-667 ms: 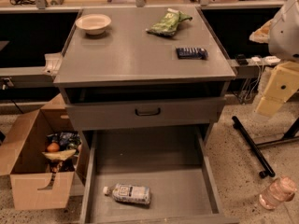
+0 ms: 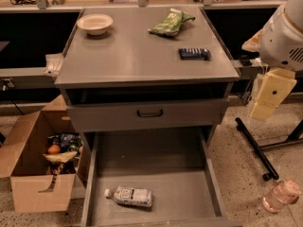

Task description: Pick blue plastic bottle from middle drawer and place on counter

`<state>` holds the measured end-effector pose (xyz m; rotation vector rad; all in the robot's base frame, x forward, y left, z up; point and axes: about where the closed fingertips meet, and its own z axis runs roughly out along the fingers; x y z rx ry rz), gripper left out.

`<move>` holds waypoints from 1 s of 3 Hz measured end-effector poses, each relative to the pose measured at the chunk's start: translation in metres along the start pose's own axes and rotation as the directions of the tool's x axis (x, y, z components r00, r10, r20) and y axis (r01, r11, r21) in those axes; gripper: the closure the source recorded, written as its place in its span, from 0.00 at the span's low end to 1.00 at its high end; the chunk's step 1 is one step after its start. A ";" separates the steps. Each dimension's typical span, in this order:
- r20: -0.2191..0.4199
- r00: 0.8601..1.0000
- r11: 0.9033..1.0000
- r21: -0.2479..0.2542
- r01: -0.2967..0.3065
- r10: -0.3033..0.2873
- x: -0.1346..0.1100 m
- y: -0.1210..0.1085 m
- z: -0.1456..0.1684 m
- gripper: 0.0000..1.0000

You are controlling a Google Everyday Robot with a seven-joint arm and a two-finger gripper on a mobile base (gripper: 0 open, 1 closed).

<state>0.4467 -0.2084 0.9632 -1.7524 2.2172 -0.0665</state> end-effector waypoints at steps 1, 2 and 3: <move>0.025 0.999 0.996 -0.089 0.023 -0.021 -0.008 0.009 0.048 0.00; 0.049 0.998 0.982 -0.188 0.034 -0.025 -0.017 0.036 0.108 0.00; 0.076 0.997 0.955 -0.293 0.033 -0.011 -0.027 0.071 0.163 0.00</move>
Offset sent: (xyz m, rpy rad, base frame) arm -0.0113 0.0702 -0.1851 0.1201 0.2853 0.1197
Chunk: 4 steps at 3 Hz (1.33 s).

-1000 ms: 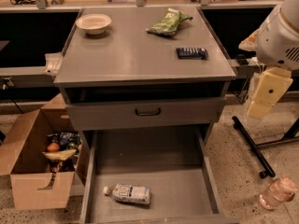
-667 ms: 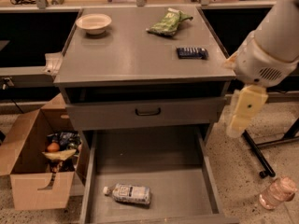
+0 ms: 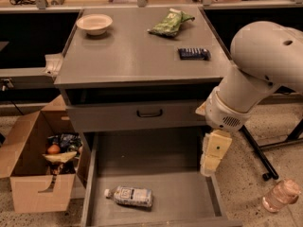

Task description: Pick blue plastic bottle from middle drawer and place on counter

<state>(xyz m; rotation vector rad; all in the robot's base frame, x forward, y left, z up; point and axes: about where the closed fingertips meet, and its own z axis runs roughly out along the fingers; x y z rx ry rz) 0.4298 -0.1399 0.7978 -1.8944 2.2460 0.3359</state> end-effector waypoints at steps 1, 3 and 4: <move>0.000 1.000 1.000 0.000 0.000 0.000 0.000 0.000 0.000 0.00; -0.072 0.997 0.997 -0.076 0.017 -0.022 -0.019 -0.003 0.151 0.00; -0.038 0.999 0.994 -0.108 -0.007 0.003 -0.025 -0.003 0.233 0.00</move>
Offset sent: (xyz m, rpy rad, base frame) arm 0.0115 0.0622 -0.1505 -0.1087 0.1025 0.0398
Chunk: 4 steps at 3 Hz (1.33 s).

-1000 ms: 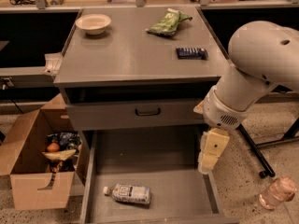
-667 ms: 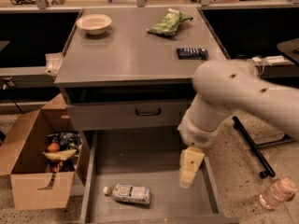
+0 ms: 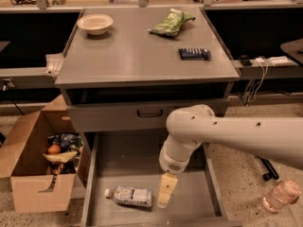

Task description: Pick blue plastic bottle from middle drawer and place on counter

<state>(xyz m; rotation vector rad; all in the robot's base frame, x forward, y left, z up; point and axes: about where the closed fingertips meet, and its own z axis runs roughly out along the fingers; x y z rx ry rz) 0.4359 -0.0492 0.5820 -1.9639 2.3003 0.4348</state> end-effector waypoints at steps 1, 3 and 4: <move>0.059 0.998 0.999 -0.010 -0.034 0.034 -0.008 -0.010 0.049 0.00; 0.035 0.999 1.000 0.010 -0.010 0.010 -0.013 -0.022 0.074 0.00; -0.007 1.000 0.997 0.071 0.029 -0.029 -0.026 -0.049 0.134 0.00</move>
Offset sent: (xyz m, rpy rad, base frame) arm 0.0035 0.0144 -0.0364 0.0389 0.0095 -0.0293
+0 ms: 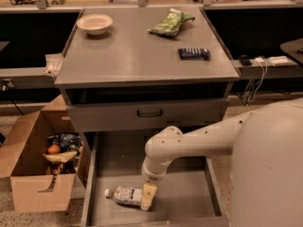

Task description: Pick blue plastic bottle from middle drawer and place on counter

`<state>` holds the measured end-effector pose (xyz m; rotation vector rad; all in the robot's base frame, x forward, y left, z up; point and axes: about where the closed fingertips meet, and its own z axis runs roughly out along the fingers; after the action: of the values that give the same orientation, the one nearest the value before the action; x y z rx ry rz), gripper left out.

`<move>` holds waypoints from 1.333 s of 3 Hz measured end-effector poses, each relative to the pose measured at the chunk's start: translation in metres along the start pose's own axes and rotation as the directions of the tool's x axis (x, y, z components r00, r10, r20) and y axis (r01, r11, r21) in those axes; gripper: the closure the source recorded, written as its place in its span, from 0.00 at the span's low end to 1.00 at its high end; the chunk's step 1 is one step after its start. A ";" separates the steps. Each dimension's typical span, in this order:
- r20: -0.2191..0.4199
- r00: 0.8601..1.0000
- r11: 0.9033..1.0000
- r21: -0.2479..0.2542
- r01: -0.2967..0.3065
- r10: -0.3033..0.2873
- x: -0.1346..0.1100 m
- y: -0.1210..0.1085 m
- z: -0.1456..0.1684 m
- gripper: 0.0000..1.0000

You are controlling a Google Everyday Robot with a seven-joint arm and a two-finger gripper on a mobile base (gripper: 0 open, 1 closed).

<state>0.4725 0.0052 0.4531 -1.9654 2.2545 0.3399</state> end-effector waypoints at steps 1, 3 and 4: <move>-0.016 1.000 1.000 0.018 0.015 -0.015 -0.009 -0.009 0.033 0.00; -0.003 1.000 1.000 -0.017 0.004 -0.004 -0.011 -0.015 0.084 0.24; 0.033 0.999 1.000 -0.026 0.017 -0.016 -0.016 -0.013 0.089 0.55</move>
Offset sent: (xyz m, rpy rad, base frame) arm 0.0167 0.0362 -0.0815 -0.0203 -0.0105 0.0164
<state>0.4830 0.0420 0.3697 -1.9757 2.2241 0.3991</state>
